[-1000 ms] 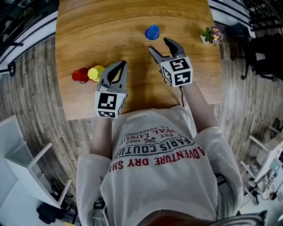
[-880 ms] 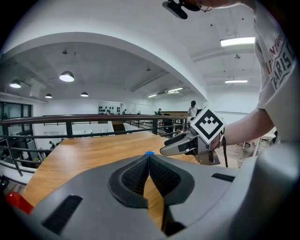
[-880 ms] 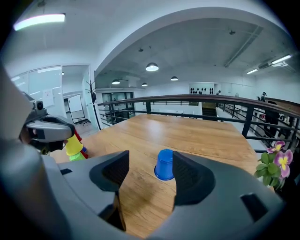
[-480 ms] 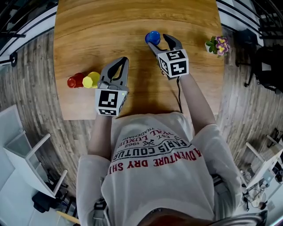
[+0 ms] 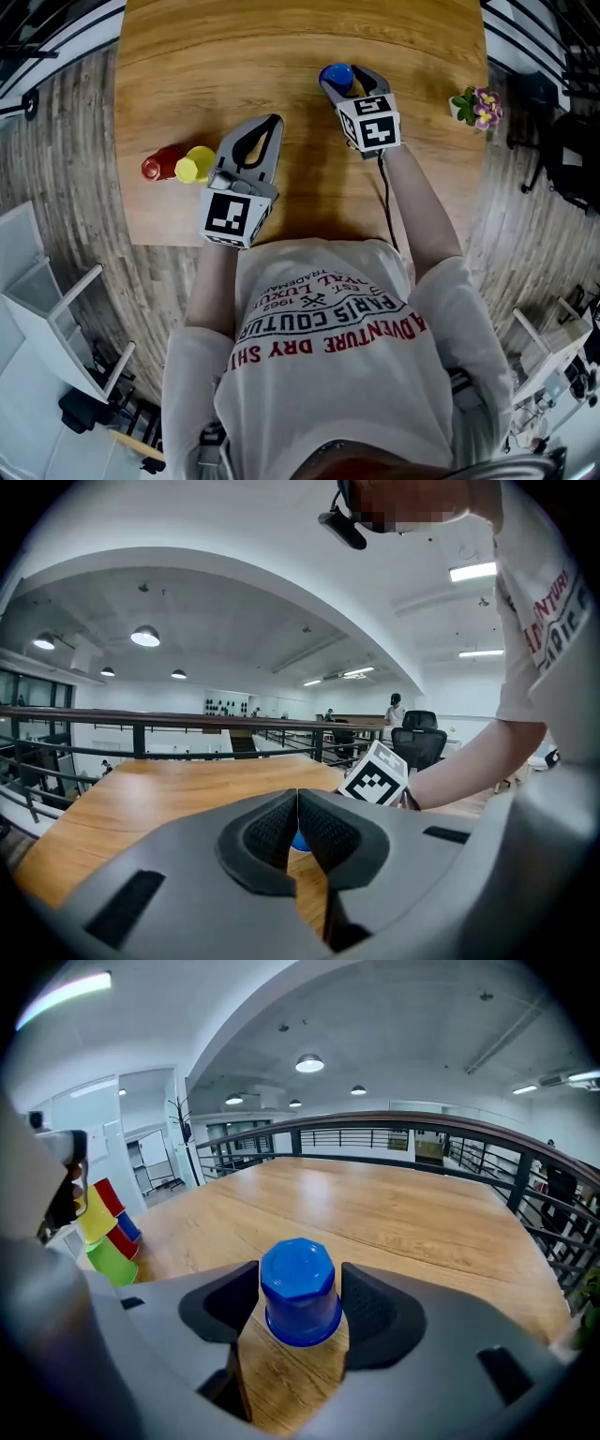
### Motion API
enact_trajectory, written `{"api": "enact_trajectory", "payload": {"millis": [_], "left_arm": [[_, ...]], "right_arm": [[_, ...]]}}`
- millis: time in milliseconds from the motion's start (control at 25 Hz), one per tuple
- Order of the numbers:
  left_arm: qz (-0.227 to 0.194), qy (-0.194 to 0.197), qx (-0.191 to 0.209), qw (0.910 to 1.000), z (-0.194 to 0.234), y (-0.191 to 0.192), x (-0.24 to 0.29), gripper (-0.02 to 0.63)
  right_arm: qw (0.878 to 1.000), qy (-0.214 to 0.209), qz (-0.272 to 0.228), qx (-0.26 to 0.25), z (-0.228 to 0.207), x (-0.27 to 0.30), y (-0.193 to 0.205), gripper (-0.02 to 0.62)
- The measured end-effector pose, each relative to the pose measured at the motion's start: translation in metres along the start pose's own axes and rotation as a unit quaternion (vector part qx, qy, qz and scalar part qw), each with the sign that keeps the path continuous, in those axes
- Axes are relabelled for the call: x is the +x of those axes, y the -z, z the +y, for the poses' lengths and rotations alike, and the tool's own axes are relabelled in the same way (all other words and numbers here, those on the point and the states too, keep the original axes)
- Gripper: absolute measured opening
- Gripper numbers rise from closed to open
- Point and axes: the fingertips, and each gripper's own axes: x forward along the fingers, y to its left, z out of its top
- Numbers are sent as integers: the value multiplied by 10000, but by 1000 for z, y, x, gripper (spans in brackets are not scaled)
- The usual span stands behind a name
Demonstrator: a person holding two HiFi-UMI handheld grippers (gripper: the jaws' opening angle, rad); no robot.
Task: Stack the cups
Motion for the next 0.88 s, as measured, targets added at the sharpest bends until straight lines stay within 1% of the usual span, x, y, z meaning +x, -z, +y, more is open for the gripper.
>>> {"api": "enact_trajectory", "payload": {"millis": [40, 120, 240, 400, 560, 680, 880], "left_arm": [[-34, 31, 13, 10000, -1, -1, -1, 17], [-77, 49, 43, 9999, -2, -2, -4, 17], [-109, 33, 89, 9999, 0, -3, -10, 17], [-142, 14, 124, 9998, 3, -3, -20, 17], [-156, -53, 191, 9997, 4, -8, -31, 17], [-299, 29, 171, 9994, 3, -15, -43, 17], [-469, 194, 229, 9984, 6, -25, -69, 17]], "right_arm": [[10000, 31, -28, 10, -1, 1, -1, 287], [9999, 40, -100, 0, 0, 1, -4, 262], [9998, -16, -197, -85, 6, -1, -7, 259], [9994, 8, -282, -209, 16, -12, -13, 258], [9995, -8, -242, -217, 29, -29, -16, 258], [9997, -70, -243, -65, 43, -44, -20, 258], [9988, 10, -445, -201, 73, -72, -37, 258]]}}
